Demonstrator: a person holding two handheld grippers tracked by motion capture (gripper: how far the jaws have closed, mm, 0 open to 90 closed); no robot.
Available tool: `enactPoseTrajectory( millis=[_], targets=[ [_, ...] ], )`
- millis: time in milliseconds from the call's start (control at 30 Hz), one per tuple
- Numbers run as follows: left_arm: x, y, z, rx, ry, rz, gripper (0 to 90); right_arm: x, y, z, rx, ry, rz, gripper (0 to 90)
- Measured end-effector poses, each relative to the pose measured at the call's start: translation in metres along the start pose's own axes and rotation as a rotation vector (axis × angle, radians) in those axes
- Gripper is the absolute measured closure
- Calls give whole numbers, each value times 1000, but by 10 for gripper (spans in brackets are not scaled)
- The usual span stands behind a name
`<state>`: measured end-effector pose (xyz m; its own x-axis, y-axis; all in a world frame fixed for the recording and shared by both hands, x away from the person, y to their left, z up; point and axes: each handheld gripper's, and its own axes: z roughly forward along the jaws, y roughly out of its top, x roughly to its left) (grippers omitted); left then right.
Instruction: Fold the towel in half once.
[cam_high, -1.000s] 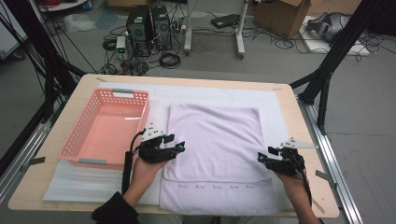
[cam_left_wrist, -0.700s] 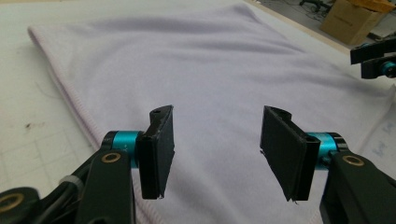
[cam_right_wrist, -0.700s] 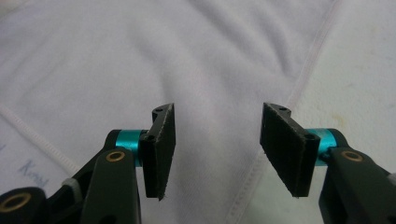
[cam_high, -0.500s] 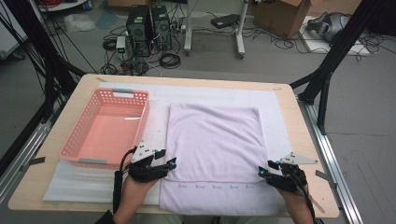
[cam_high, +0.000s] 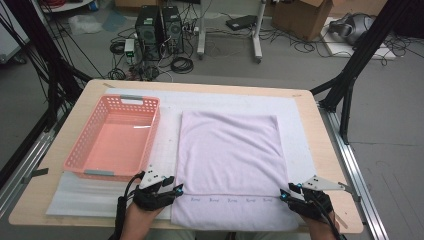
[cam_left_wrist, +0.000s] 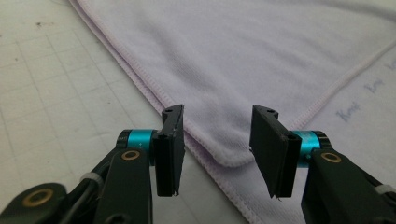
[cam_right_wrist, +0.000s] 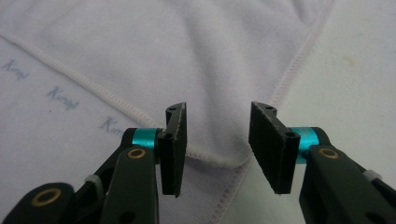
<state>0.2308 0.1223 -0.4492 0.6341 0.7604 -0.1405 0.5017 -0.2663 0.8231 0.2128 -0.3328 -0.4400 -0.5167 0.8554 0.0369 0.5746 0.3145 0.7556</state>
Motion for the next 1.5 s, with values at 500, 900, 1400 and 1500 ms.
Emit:
enactPoseTrajectory(
  millis=[500, 900, 1400, 1500],
  targets=[
    [-9, -2, 5, 21, 58, 117, 793, 1, -2, 3, 29, 24, -35, 835],
    [-11, 4, -1, -37, 55, 100, 716, -1, -3, 3, 19, 32, -19, 800],
    [-21, 0, 15, 12, 79, 149, 833, -1, -2, 5, 29, 43, -21, 859],
    [-21, 1, 14, 6, 75, 115, 860, -2, -2, 4, 26, 51, -21, 872]
  ],
)
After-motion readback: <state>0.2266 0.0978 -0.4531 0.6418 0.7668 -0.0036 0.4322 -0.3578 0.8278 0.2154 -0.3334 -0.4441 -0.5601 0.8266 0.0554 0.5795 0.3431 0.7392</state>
